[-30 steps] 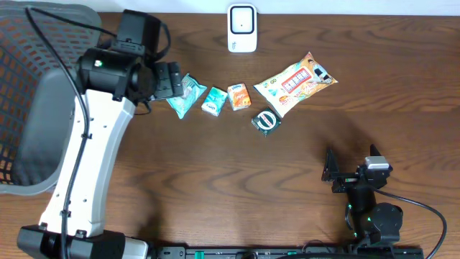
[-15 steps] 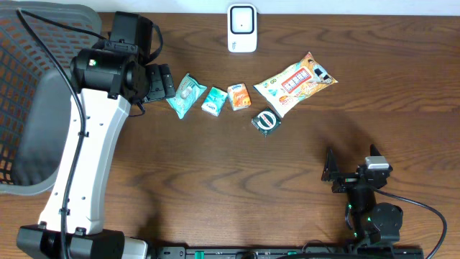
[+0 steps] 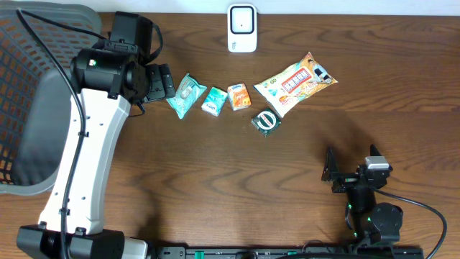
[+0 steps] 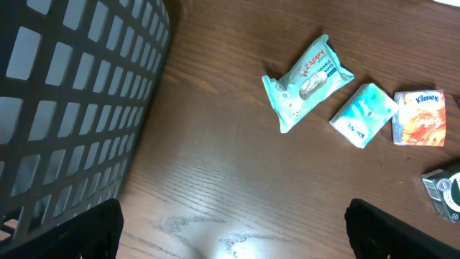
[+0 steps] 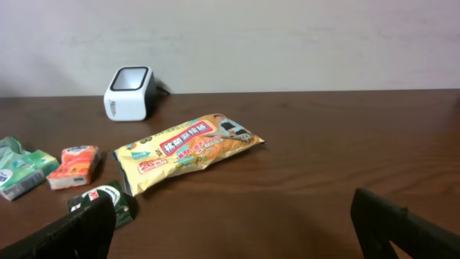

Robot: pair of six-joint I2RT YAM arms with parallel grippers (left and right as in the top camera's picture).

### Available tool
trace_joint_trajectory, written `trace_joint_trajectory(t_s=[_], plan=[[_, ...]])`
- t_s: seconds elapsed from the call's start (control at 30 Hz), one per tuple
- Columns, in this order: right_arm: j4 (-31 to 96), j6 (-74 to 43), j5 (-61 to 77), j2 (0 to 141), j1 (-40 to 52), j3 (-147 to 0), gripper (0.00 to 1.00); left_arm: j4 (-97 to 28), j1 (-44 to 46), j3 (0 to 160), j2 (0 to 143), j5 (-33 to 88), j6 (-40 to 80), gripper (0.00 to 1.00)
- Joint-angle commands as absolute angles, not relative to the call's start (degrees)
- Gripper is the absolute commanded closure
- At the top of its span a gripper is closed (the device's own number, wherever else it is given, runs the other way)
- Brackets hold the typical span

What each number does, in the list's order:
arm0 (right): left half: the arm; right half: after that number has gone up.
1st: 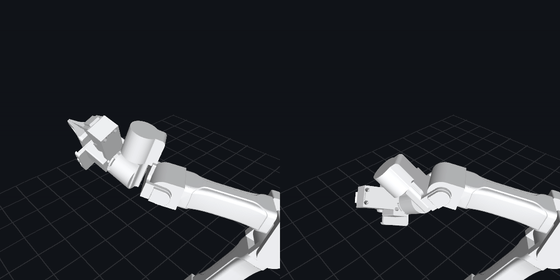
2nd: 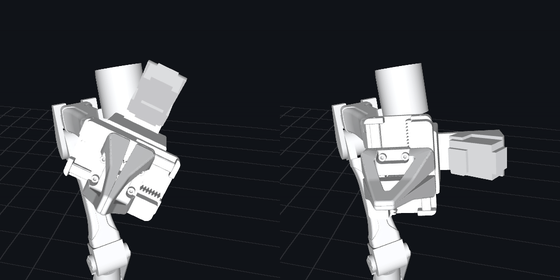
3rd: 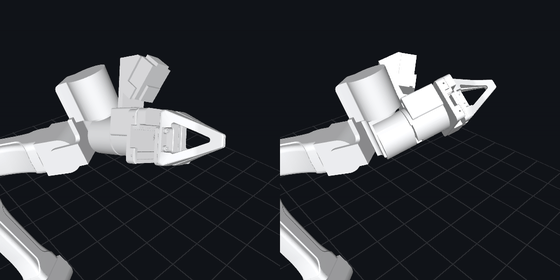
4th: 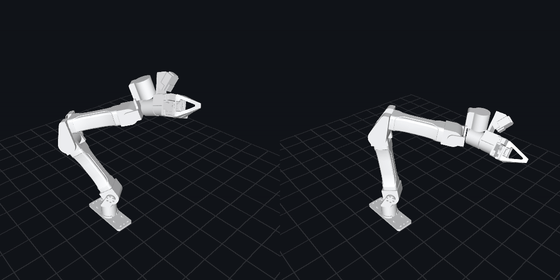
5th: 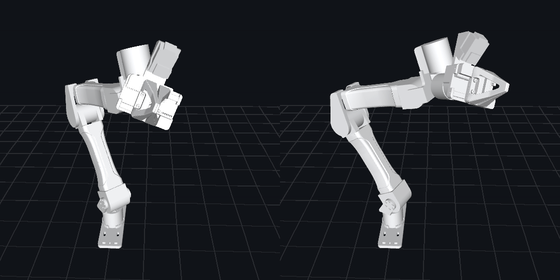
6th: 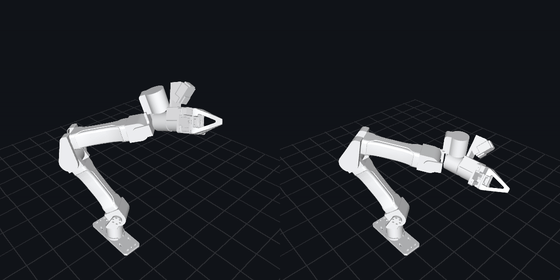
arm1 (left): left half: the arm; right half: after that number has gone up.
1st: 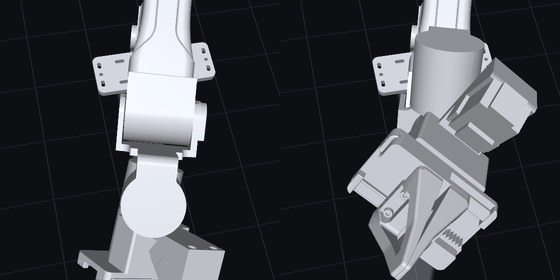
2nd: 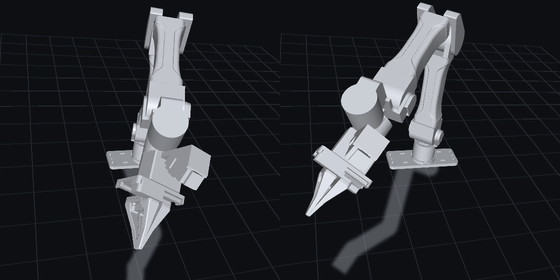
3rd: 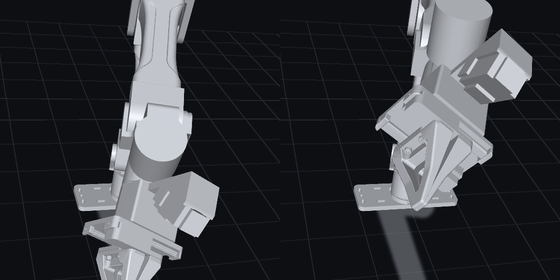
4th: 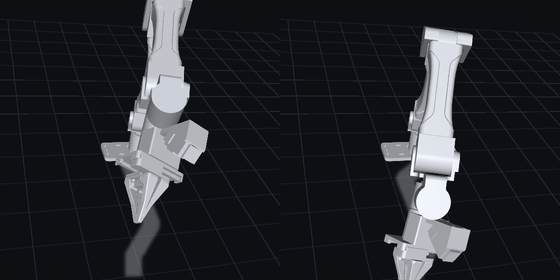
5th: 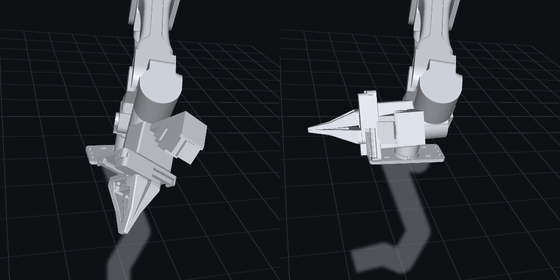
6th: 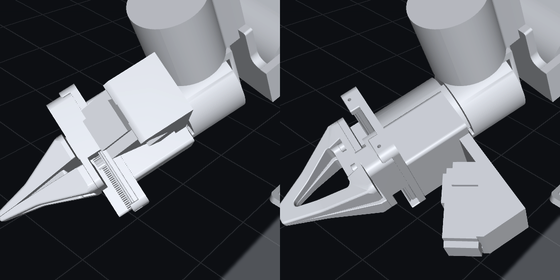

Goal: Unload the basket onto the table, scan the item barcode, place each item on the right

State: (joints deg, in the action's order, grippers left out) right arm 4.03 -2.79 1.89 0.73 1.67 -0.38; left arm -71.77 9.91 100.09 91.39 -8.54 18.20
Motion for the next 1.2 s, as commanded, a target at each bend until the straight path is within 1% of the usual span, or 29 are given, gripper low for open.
trace_joint_trajectory(t_s=[0.0,0.9,0.97,1.07,1.17], plan=[[4.3,-3.4,1.9,0.6,1.1,-0.3,0.01,-71.9,9.8,99.8,91.3,-9.7,18.7,0.02],[4.0,-2.6,0.3,0.6,1.1,-0.3,0.01,-71.9,9.8,99.8,91.3,-9.7,18.7,0.02],[3.2,-5.0,3.0,0.6,1.1,-0.3,0.01,-71.9,9.8,99.8,91.3,-9.7,18.7,0.02],[2.2,-12.3,11.5,0.6,1.1,-0.3,0.01,-71.9,9.8,99.8,91.3,-9.7,18.7,0.02],[-1.9,-14.9,13.5,0.6,1.1,-0.3,0.01,-72.0,9.8,99.8,91.3,-9.7,18.7,0.02]])
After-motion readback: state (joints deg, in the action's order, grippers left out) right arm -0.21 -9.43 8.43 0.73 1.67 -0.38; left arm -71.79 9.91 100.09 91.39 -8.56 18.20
